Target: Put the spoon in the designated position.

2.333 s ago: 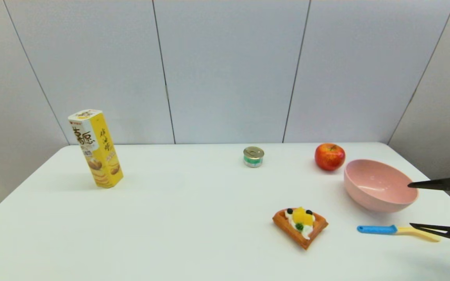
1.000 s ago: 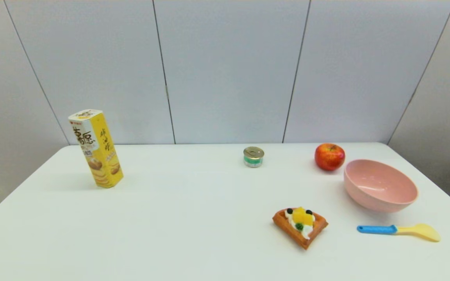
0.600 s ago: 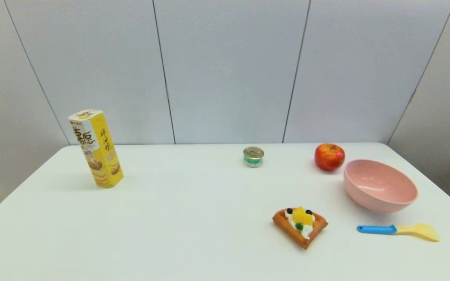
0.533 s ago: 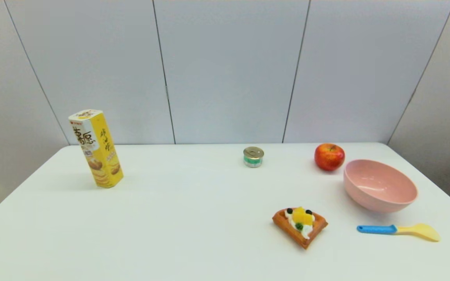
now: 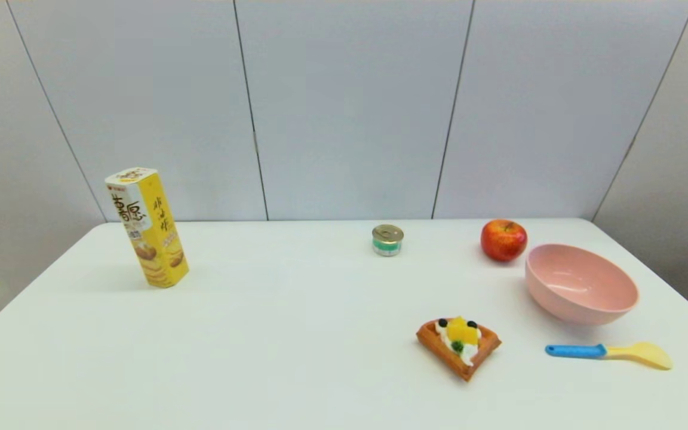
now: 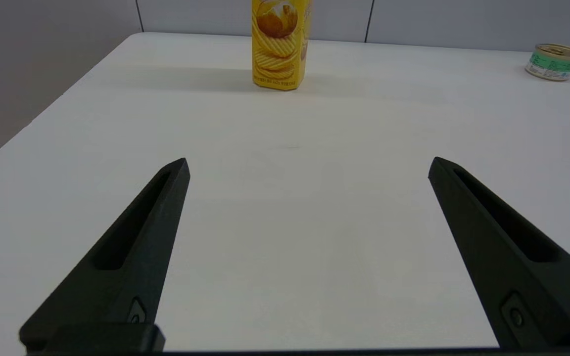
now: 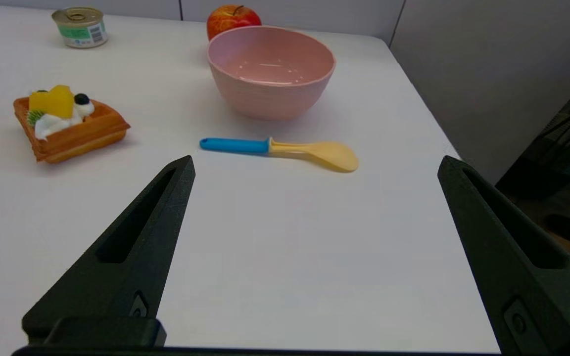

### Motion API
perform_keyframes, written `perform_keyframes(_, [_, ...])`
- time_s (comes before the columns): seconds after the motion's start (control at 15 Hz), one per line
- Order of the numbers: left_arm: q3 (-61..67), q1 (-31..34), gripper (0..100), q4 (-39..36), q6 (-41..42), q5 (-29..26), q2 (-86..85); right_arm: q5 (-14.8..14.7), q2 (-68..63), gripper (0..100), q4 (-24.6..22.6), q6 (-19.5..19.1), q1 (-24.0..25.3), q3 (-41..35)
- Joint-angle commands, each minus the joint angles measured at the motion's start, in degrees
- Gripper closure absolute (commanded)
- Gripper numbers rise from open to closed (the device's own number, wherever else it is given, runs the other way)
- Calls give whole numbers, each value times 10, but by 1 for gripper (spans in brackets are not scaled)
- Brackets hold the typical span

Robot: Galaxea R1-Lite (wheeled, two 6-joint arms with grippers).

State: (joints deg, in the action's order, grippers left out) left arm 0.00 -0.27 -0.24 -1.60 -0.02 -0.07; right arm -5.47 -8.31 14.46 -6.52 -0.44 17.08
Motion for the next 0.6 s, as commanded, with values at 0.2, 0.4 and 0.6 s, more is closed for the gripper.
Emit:
perform_keyframes(0.2, [1, 0, 0, -1, -1, 0, 1, 22, 83, 0, -11, 18, 0, -57])
perform_keyframes(0.4, [1, 0, 0, -1, 0, 0, 1, 24, 83, 0, -63, 20, 0, -117])
perform_keyframes(0.6, [1, 0, 0, -1, 0, 0, 1, 46, 83, 0, -148, 34, 1, -171])
